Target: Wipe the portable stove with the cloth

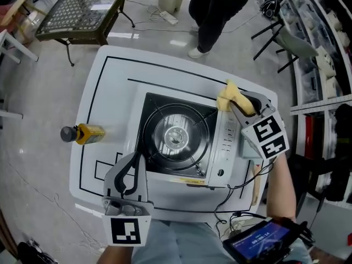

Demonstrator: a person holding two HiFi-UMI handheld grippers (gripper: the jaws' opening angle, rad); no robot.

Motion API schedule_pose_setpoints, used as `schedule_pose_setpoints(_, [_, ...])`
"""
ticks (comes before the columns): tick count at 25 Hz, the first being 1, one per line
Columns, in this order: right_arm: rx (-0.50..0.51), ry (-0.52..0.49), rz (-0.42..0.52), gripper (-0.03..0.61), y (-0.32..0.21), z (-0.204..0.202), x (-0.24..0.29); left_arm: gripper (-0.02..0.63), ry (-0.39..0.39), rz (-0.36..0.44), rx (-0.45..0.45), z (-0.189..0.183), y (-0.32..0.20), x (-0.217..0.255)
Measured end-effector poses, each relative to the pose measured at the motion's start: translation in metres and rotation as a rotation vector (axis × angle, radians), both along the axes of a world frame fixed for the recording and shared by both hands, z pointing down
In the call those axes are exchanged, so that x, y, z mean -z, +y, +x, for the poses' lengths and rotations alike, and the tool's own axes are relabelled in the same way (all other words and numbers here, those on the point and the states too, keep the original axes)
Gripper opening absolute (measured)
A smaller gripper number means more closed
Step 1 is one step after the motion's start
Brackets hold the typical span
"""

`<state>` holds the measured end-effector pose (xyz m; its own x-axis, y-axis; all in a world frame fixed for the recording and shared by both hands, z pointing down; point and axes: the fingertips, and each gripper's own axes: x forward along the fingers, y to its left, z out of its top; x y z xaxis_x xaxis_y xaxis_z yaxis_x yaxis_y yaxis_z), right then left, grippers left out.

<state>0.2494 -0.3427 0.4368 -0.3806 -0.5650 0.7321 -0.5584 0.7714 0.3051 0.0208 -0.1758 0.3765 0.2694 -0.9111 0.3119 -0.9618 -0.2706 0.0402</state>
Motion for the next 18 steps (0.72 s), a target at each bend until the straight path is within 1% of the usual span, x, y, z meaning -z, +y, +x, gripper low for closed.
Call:
schedule_pose_setpoints(3, [0.008, 0.013, -0.006, 0.132, -0.006, -0.010, -0.001, 0.018, 0.015, -0.027, -0.004, -0.005, 0.001, -0.005])
schedule_pose_setpoints(6, [0.019, 0.014, -0.015, 0.132, -0.010, -0.023, -0.003, 0.018, -0.024, -0.036, -0.046, -0.012, 0.003, -0.009])
schedule_pose_setpoints(9, [0.042, 0.021, -0.020, 0.132, -0.015, -0.039, -0.007, 0.018, 0.021, -0.047, 0.001, -0.024, 0.003, -0.013])
schedule_pose_setpoints(12, [0.067, 0.027, -0.026, 0.132, -0.020, -0.054, -0.006, 0.018, 0.014, -0.052, 0.007, -0.033, 0.003, -0.014])
schedule_pose_setpoints(16, [0.104, 0.036, -0.032, 0.132, -0.024, -0.073, -0.002, 0.018, 0.036, -0.053, 0.029, -0.043, 0.002, -0.013])
schedule_pose_setpoints(18, [0.122, 0.042, -0.038, 0.132, -0.025, -0.085, -0.001, 0.018, 0.025, -0.053, 0.022, -0.050, 0.000, -0.011])
